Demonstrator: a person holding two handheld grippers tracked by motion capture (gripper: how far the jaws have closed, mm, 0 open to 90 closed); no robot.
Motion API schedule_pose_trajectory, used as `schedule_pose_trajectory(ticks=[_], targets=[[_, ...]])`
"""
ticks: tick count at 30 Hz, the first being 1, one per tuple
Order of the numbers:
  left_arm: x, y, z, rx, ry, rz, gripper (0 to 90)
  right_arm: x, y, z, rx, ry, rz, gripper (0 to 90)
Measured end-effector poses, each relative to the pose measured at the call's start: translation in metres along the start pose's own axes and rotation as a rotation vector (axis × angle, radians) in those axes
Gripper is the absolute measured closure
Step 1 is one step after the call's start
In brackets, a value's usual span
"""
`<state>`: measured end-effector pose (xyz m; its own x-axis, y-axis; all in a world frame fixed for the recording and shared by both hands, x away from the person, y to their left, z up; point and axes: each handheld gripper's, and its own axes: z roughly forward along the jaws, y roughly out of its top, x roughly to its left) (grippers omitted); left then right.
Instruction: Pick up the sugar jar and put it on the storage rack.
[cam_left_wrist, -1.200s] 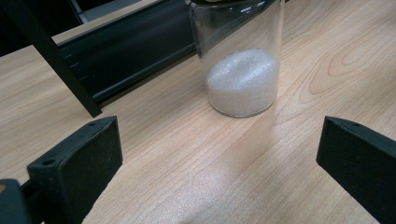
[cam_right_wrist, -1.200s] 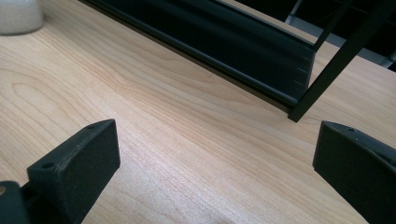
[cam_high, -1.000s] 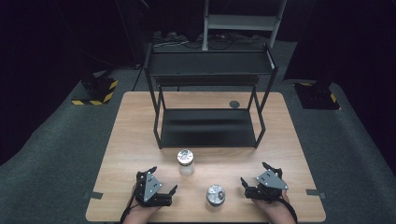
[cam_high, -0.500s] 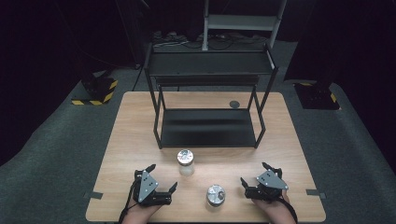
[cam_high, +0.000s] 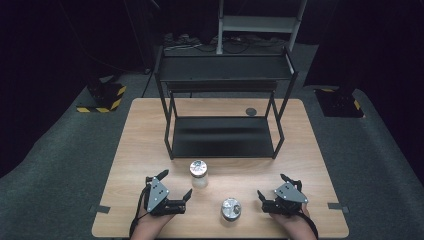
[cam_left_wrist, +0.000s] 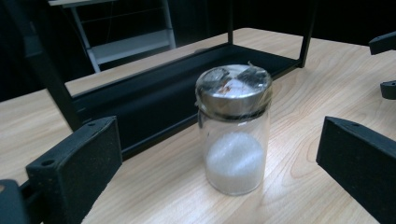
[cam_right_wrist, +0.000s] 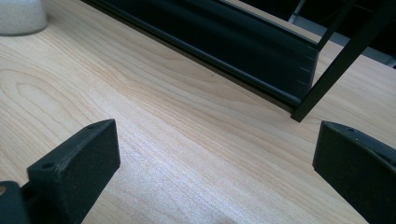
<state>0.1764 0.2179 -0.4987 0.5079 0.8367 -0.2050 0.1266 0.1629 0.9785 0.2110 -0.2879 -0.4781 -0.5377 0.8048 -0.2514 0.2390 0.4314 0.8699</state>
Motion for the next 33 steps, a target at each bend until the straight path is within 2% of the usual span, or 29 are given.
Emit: schedule_pose_trajectory(ticks=[18, 27, 31, 33], targets=[[-0.005, -0.005, 0.038, 0.012, -0.067, -0.03, 0.4, -0.001, -0.001, 0.0, -0.005, 0.001, 0.003, 0.0], [-0.006, -0.009, 0.056, 0.023, -0.059, -0.067, 0.4, -0.001, -0.001, -0.001, -0.007, 0.003, 0.006, 0.0], [-0.005, -0.012, 0.064, 0.013, -0.035, -0.114, 1.1, -0.002, -0.002, -0.001, -0.009, 0.006, 0.01, 0.0], [-0.004, -0.013, 0.066, 0.012, -0.032, -0.121, 2.0, -0.002, -0.002, -0.001, -0.009, 0.007, 0.011, 0.0]])
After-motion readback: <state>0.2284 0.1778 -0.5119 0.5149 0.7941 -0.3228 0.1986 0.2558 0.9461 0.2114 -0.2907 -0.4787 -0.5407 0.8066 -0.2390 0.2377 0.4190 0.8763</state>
